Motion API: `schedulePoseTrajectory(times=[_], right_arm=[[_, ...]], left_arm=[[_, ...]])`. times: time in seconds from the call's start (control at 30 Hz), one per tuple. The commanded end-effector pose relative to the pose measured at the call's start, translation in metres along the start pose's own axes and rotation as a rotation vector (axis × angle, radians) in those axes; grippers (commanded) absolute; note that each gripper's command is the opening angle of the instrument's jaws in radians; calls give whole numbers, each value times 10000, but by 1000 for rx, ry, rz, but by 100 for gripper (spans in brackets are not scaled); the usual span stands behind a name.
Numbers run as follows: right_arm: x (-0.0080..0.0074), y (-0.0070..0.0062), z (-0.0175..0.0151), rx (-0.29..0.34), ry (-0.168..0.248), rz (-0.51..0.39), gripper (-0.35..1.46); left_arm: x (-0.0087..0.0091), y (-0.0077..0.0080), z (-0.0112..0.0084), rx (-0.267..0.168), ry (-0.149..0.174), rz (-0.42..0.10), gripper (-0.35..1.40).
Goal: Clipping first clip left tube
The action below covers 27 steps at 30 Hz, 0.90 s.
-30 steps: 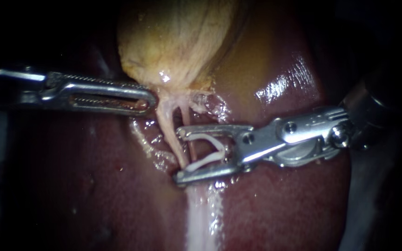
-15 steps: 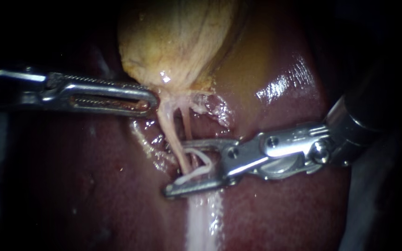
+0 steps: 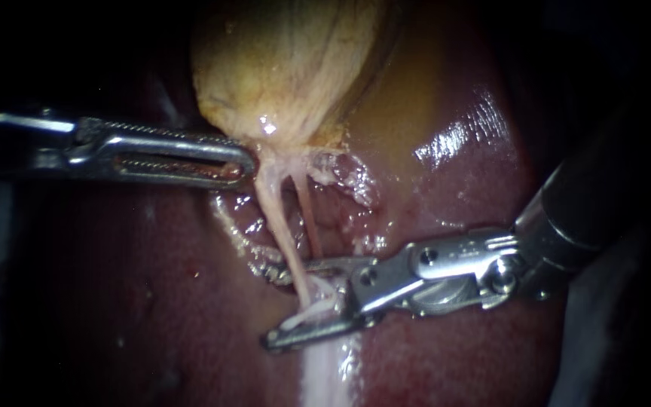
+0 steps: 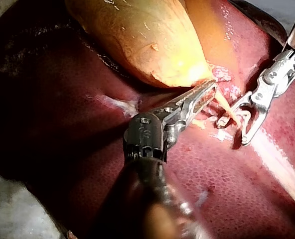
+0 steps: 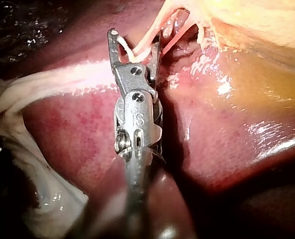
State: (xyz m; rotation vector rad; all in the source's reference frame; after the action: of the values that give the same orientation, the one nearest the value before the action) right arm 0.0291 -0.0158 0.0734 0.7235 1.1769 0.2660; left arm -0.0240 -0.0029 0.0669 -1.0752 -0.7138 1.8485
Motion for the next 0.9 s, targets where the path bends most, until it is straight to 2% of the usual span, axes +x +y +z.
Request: schedulePoseTrajectory(times=[0.03,0.33,0.57,0.73,0.9], right_arm=[[0,1,1,1,0,3,49],[-2,5,11,23,14,33,47],[-5,7,13,62,7,40,39],[-7,8,11,94,0,52,10],[-8,11,9,96,-1,66,-4]], left_arm=[[0,0,0,0,0,0,-35],[0,0,1,1,0,0,-35],[0,0,2,1,0,0,-35],[0,0,2,1,0,0,-35],[0,0,2,1,0,0,-35]])
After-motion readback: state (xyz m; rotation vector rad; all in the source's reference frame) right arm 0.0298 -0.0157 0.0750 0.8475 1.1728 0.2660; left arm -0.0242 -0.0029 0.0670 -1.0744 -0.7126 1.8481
